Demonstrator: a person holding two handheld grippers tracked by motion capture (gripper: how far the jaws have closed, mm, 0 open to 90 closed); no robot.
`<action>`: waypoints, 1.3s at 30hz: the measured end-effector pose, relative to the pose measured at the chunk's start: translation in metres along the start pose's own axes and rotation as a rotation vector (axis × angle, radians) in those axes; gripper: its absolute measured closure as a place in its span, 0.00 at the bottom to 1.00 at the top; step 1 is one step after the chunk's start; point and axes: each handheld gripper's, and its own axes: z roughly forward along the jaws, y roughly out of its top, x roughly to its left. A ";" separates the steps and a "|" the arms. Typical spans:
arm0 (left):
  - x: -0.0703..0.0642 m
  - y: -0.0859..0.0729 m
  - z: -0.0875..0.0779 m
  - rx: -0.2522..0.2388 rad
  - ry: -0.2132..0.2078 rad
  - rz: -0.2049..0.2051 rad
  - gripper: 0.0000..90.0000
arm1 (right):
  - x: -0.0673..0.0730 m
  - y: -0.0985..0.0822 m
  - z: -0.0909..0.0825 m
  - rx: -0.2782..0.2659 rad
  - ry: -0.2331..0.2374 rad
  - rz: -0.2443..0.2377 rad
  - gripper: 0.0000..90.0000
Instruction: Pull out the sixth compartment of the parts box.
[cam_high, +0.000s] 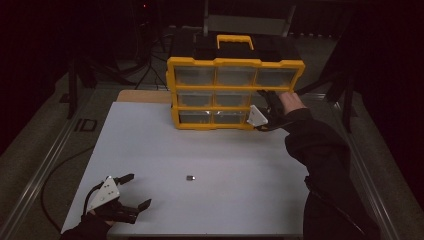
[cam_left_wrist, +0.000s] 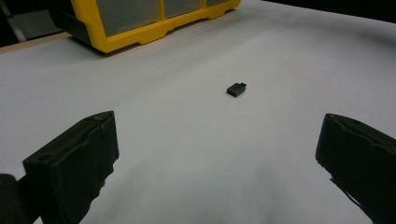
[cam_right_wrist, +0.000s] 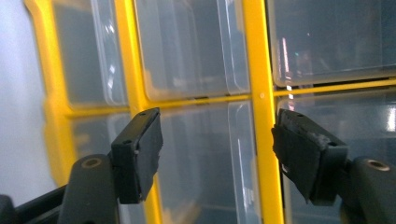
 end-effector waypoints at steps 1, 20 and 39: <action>0.000 0.000 0.000 0.000 -0.001 0.000 0.00 | 0.000 0.000 0.000 0.000 0.000 0.000 0.41; 0.000 0.000 0.000 0.001 -0.006 0.004 0.00 | 0.009 0.002 0.015 0.096 -0.087 -0.121 0.67; -0.001 0.000 0.002 0.010 -0.012 0.012 0.00 | 0.012 0.013 0.020 0.173 -0.145 -0.154 0.80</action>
